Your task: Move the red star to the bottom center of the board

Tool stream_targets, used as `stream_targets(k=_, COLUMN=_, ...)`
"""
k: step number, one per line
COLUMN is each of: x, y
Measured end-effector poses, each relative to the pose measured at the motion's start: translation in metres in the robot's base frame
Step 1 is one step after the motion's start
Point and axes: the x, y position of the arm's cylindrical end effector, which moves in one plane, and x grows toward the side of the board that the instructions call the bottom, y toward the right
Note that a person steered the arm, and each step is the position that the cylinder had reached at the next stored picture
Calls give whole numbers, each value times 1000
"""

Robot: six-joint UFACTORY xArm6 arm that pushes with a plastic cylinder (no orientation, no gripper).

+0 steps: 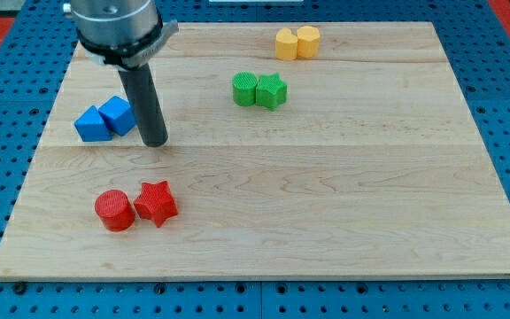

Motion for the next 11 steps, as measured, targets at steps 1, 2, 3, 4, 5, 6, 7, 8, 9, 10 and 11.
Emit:
stream_targets(k=1, x=32, y=-33)
stream_targets(k=2, x=64, y=-34)
stream_targets(k=3, x=71, y=-102)
stream_targets(k=4, x=131, y=-114)
stream_targets(k=5, x=104, y=-92)
stream_targets(k=6, x=81, y=-48)
stream_targets(k=7, x=76, y=-12)
stream_targets(k=8, x=76, y=53)
stream_targets(k=9, x=77, y=107)
stream_targets(k=10, x=61, y=76)
stream_targets(k=11, x=46, y=-27)
